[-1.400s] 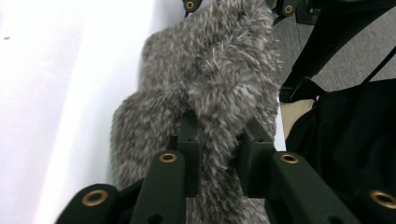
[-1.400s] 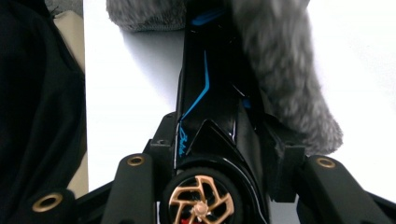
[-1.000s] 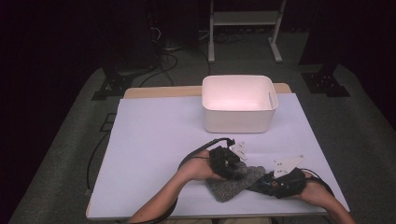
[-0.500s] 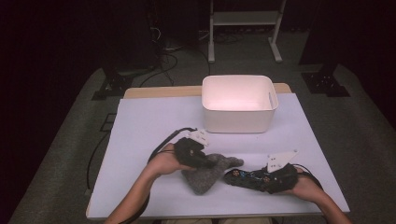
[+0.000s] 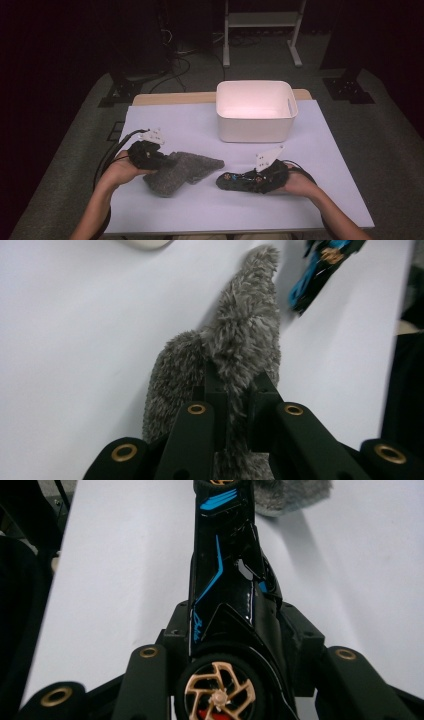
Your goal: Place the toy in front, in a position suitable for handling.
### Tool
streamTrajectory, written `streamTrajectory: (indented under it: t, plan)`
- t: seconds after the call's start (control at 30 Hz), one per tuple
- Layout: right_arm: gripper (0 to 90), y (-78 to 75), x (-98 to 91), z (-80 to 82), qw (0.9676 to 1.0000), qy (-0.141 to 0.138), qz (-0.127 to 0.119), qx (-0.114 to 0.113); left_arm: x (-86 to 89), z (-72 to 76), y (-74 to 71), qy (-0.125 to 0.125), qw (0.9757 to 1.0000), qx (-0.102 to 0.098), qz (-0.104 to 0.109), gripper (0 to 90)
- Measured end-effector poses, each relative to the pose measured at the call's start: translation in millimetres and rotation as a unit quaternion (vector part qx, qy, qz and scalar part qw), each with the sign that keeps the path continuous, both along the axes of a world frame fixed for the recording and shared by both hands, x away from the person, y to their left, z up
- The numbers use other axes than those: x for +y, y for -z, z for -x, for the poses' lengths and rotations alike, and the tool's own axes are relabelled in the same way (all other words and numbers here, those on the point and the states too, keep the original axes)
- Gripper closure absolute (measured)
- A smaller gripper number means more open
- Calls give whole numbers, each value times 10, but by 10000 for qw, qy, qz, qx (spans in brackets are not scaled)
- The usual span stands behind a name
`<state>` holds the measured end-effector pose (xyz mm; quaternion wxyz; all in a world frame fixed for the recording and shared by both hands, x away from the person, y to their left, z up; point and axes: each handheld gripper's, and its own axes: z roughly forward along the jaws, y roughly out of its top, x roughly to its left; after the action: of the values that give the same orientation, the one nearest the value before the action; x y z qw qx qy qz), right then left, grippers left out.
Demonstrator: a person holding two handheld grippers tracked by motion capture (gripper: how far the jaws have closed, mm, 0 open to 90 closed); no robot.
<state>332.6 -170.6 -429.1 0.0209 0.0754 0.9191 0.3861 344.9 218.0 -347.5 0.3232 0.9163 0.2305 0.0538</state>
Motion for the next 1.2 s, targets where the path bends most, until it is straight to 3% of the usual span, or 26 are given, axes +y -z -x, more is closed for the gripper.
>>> streamTrajectory:
  t: [0.2, 0.3, 0.43, 0.63, 0.73, 0.9, 1.07, 1.13, 1.17, 1.2]
  plan:
    - [554, 105, 66, -55, 10000, 9, 80, 27, 79, -22, 245, -127, 9996, 230, 69, 820]
    - [547, 110, 42, -34, 10000, 52, 31, 72, 8, -10, 369, -90, 9995, 280, 108, 774]
    - [500, 64, 35, 28, 9999, 84, -34, 120, -136, 13, 486, 87, 9993, 360, -11, 697]
    - [452, -14, -10, 134, 9993, 222, -212, 234, -272, 73, 590, 240, 9988, 413, -99, 638]
    - [418, -28, 11, 197, 9997, 199, -90, 120, -293, 91, 633, 258, 9985, 460, -121, 616]
    - [345, 11, 72, 292, 9995, 217, 122, 169, -308, 117, 675, 299, 9983, 482, -109, 606]
    - [288, 24, 111, 372, 9997, 205, 72, 103, -317, 143, 694, 302, 9984, 470, -96, 590]
    - [276, 41, 134, 405, 9996, 172, 83, 229, -318, 157, 702, 302, 9984, 477, -77, 582]
    - [255, 54, 138, 423, 9998, 132, 51, 150, -319, 164, 710, 298, 9984, 479, -79, 582]
    - [291, 65, 161, 447, 9997, 142, 171, 127, -317, 163, 711, 316, 9983, 474, -107, 581]
